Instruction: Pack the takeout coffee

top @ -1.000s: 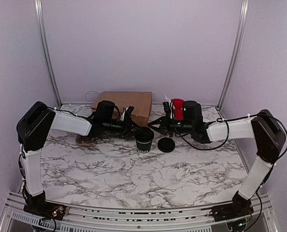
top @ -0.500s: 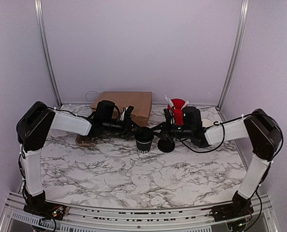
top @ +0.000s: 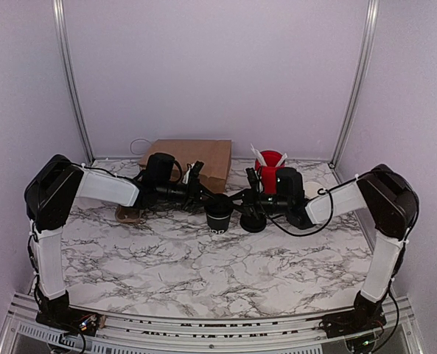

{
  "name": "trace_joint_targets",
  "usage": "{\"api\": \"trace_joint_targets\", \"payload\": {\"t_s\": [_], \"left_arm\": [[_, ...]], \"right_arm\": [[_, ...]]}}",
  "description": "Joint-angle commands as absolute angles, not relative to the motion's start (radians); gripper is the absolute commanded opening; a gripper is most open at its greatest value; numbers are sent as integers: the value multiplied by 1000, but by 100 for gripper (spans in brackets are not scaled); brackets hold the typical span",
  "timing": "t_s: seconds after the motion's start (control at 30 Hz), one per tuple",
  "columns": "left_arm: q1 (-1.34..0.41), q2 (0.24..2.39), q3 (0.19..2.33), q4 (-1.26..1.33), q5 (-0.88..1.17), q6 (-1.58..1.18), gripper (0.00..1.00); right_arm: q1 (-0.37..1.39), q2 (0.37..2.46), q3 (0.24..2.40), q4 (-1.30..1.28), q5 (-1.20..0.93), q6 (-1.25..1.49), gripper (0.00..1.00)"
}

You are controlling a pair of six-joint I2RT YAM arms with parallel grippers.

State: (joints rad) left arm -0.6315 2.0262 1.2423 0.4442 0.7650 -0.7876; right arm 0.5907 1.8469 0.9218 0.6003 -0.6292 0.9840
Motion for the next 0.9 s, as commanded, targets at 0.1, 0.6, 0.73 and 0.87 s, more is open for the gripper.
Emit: {"api": "trace_joint_targets", "payload": {"t_s": [0.1, 0.6, 0.73, 0.87], "left_arm": [[-640, 2042, 1244, 270, 731, -751, 0], [-653, 1880, 1291, 281, 823, -789, 0], [-645, 1974, 1236, 287, 798, -793, 0], [-642, 2073, 1214, 285, 775, -810, 0]], "right_arm": [[582, 1884, 881, 614, -644, 1009, 0], [583, 1869, 916, 535, -633, 991, 0], [583, 1869, 917, 534, -632, 990, 0], [583, 1871, 916, 528, -633, 987, 0]]}}
